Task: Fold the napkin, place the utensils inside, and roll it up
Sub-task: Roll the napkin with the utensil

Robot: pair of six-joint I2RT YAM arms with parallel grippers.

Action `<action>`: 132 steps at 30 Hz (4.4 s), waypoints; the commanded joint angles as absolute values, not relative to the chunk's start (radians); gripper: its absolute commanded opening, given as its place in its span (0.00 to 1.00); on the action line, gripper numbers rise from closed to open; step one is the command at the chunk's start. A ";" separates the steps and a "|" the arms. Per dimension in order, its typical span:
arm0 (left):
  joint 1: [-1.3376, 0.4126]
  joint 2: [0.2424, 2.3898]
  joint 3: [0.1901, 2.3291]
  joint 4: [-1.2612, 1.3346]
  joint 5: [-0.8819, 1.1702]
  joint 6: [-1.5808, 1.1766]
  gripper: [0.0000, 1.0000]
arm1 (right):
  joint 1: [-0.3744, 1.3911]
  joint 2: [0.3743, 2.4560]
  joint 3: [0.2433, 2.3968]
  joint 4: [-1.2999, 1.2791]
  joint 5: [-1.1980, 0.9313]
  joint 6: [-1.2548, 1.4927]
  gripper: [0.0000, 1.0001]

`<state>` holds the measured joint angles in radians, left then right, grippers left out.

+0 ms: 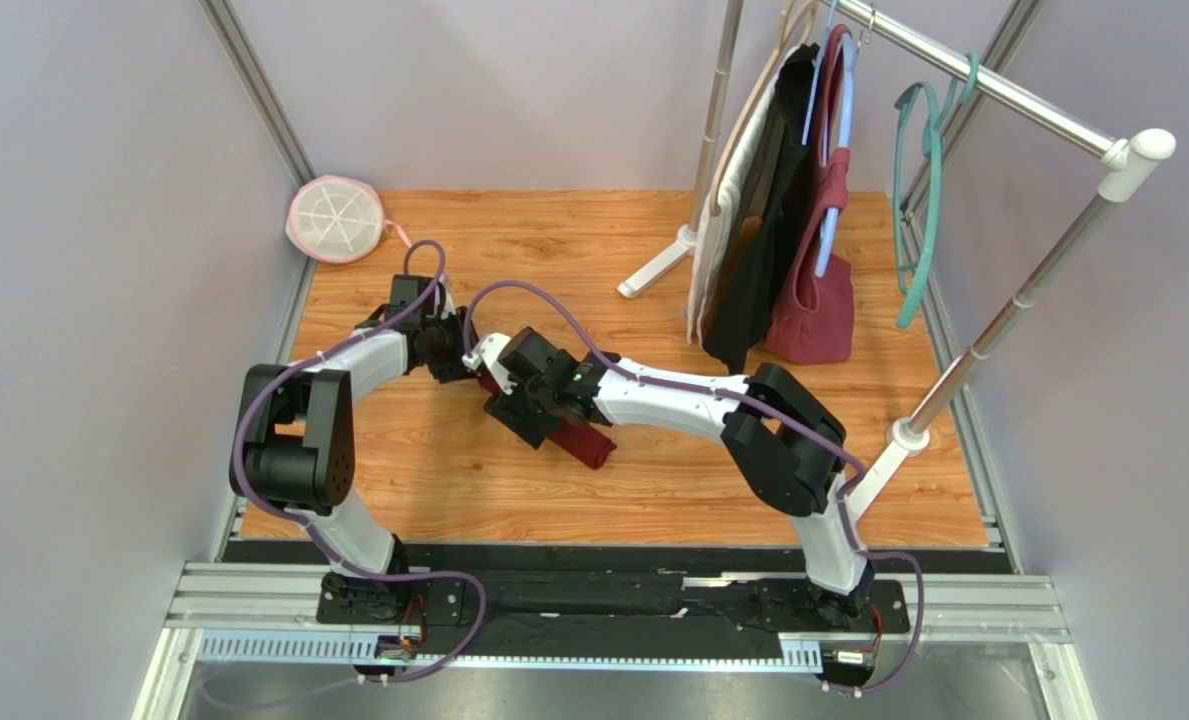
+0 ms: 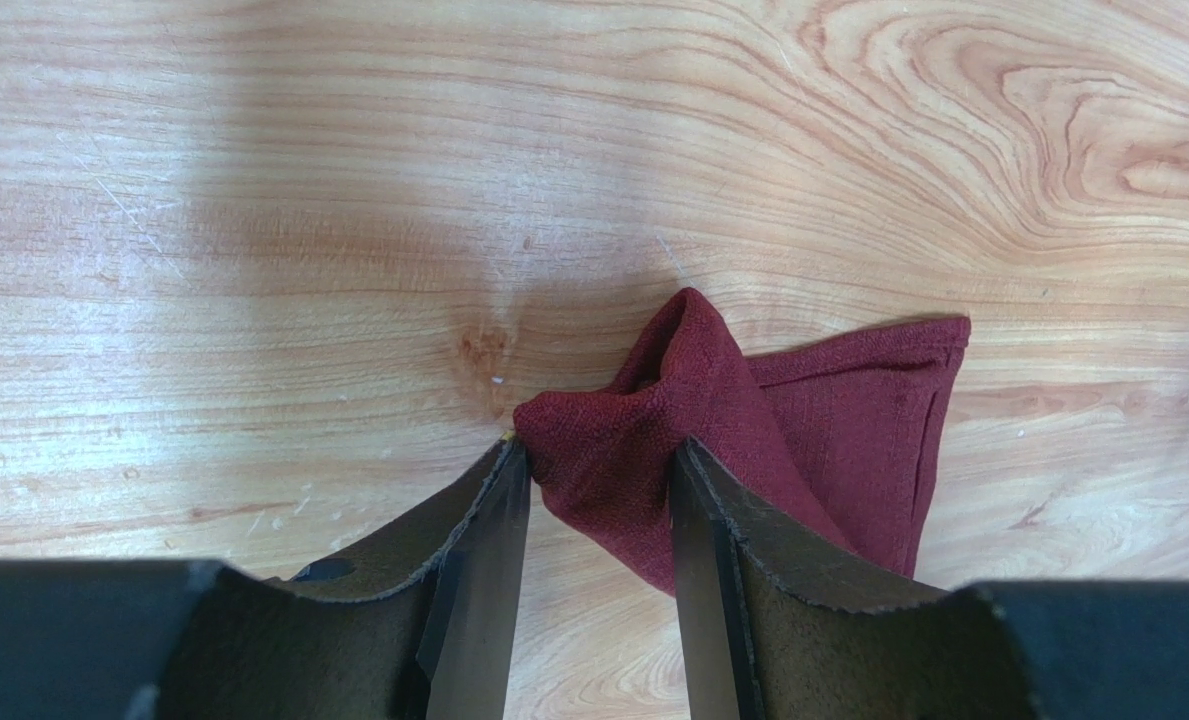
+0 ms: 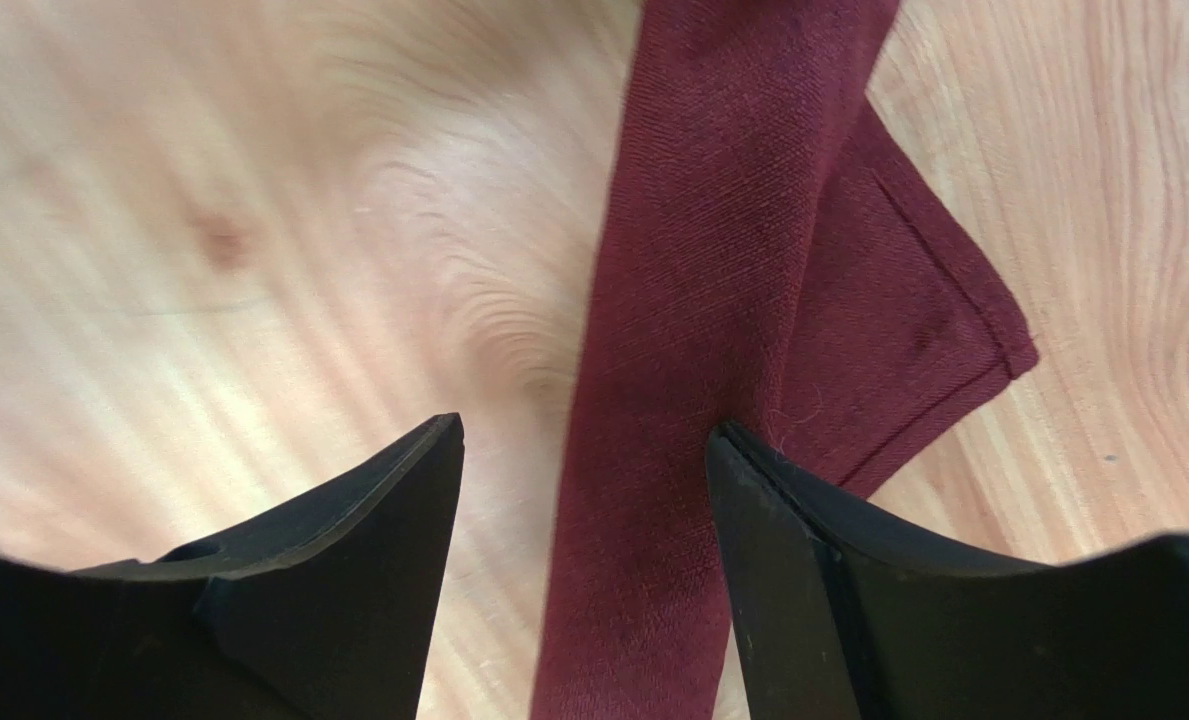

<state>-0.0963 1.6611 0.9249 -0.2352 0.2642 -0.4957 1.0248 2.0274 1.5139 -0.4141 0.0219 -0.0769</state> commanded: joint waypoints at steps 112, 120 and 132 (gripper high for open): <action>-0.084 1.646 0.948 -0.213 0.336 -0.505 0.00 | 1.100 2.066 1.410 -0.247 0.267 -0.201 0.51; -0.084 1.563 0.936 -0.219 0.299 -0.515 0.64 | 0.930 2.079 1.437 -0.328 -0.191 -0.071 0.27; -0.074 1.411 0.841 -0.173 0.244 -0.520 0.71 | 0.764 2.181 1.473 -0.313 -0.724 0.115 0.22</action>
<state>-0.0780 1.4284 0.8722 -0.2111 0.2337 -0.5228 0.7742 2.1128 1.4544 -0.2829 -0.5201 0.0349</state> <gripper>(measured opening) 0.713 0.243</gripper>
